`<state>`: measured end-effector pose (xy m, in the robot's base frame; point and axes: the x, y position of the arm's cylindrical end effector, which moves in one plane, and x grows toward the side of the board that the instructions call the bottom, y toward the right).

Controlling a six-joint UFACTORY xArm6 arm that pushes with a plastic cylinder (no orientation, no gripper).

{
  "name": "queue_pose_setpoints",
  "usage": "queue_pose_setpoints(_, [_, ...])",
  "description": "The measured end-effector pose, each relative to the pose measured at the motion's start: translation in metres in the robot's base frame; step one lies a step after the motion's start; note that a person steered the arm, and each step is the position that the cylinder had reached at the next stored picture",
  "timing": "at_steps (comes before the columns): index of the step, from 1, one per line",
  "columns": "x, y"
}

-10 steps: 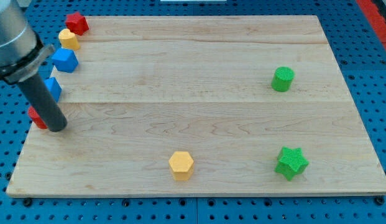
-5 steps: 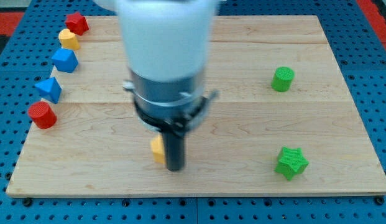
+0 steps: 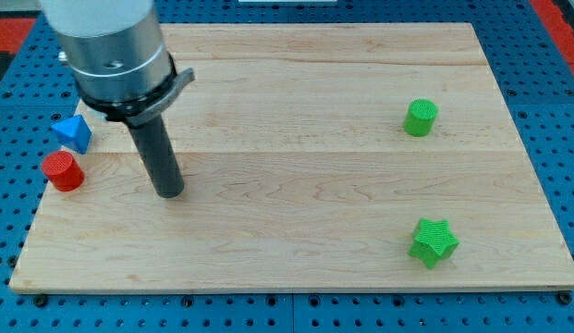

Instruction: Put the green star and the yellow hexagon to the right of the red circle

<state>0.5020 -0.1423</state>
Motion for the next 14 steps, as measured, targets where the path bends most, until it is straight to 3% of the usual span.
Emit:
queue_pose_setpoints(1, [-0.010,0.108])
queue_pose_setpoints(2, [-0.022,0.257])
queue_pose_setpoints(3, [0.006,0.384])
queue_pose_setpoints(4, [0.094,0.436])
queue_pose_setpoints(5, [0.111,0.360])
queue_pose_setpoints(7, [0.034,0.238])
queue_pose_setpoints(12, [-0.038,0.276])
queue_pose_setpoints(13, [-0.026,0.204])
queue_pose_setpoints(14, [-0.026,0.171])
